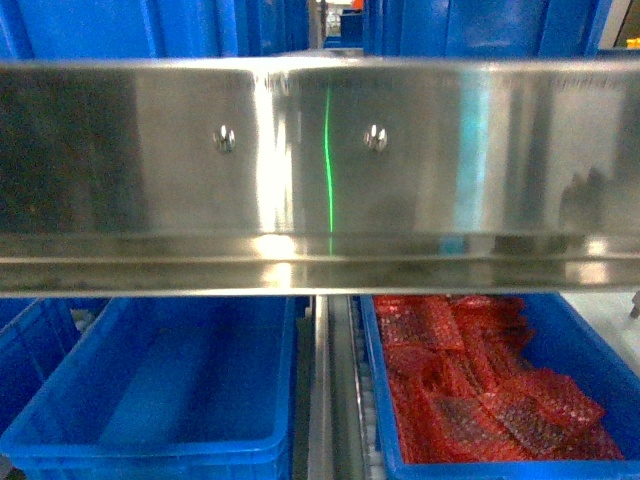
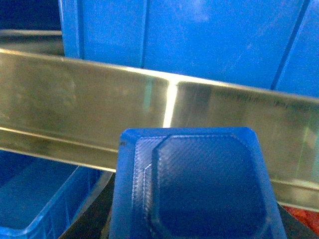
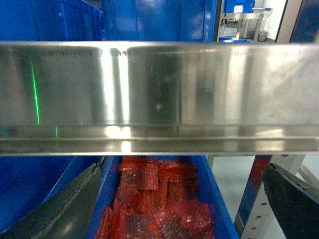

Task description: Pick blue part to blue bin on bottom shelf

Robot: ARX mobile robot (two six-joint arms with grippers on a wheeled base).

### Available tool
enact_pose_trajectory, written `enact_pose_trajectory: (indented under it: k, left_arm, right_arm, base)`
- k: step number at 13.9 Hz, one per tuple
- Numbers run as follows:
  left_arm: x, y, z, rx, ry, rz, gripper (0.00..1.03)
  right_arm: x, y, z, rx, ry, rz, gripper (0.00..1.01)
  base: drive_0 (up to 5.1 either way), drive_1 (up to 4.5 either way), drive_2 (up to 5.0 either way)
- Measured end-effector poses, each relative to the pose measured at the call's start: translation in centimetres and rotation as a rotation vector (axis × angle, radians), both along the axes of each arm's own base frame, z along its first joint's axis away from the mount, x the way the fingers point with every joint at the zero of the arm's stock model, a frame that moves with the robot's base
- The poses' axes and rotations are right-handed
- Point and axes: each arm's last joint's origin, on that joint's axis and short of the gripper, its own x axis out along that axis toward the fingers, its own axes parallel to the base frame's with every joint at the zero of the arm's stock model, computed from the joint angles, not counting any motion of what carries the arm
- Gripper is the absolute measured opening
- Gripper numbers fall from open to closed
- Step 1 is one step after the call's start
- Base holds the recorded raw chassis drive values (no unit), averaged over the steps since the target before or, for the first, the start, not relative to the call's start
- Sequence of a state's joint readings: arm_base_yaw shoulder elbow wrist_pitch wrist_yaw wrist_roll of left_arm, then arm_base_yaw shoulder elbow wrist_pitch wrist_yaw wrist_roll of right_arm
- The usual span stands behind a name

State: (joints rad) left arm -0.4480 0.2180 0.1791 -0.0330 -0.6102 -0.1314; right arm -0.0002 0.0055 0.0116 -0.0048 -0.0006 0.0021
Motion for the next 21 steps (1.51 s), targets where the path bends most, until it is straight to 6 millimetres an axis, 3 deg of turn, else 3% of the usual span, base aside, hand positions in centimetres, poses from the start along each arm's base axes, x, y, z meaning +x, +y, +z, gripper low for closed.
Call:
enact_pose_trajectory:
  k: [21]
  left_arm:
    - [0.0,0.0,-0.04,0.001,0.003,0.0,0.43]
  right_arm:
    - [0.0,0.0,-0.01,0.0,0.001,-0.001,0.98]
  base:
    - [0.0,0.0,0.0]
